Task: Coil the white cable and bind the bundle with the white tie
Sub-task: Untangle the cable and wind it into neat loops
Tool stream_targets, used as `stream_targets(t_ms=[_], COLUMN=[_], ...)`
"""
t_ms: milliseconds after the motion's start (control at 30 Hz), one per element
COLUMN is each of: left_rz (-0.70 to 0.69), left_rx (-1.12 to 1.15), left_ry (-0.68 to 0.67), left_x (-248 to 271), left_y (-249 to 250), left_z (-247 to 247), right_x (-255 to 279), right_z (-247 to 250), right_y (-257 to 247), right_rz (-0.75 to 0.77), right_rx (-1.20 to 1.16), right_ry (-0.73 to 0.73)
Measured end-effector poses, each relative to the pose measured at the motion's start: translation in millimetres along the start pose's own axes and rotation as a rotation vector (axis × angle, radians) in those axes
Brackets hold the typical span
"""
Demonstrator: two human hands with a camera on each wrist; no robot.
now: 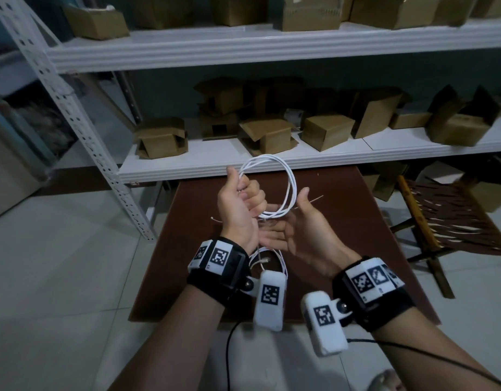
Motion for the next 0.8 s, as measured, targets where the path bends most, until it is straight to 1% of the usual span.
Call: stream_targets(t_ms=[33,100,167,267,367,500,633,733,800], left_rz=[0.002,0.001,-0.011,-0.039,-0.054,-0.089,-0.131,-0.149,-0.156], left_rx=[0.01,0.028,0.027,-0.018,-0.054,-0.165,-0.264,-0.339,-0.385], left_ry=[0.0,0.002,0.022,0.08,0.116,0.14,0.169,0.174,0.168], left_x=[0,0,-1,-6,-10,-11,-11,-8,-7], left_y=[0,1,4,11,17,24,32,33,34], left_z=[0,0,3,12,20,27,29,28,28], right_x=[-1,-3,-3,-2,-1,1,5,9,12], right_z=[-1,3,10,25,36,44,53,49,49], right_y=[-1,-7,-16,-27,-35,-43,-53,-57,-58], right_rz=[-0.003,0.026,0.083,0.16,0.234,0.323,0.411,0.449,0.468], right_rx=[-0.095,-0.281,-0.432,-0.532,-0.522,-0.442,-0.351,-0.243,-0.216], right_ry=[-0.037,-0.042,-0.006,0.096,0.168,0.198,0.265,0.297,0.322])
Point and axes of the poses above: each hand's wrist, its own x-axis away from the middle knuckle, its own z-axis out of the back of the hand, y = z × x, the point moved 6 cm from there along -x, towards the middle knuckle, and after that the axes turned 3 degrees about -x, right-handed, at the moved point
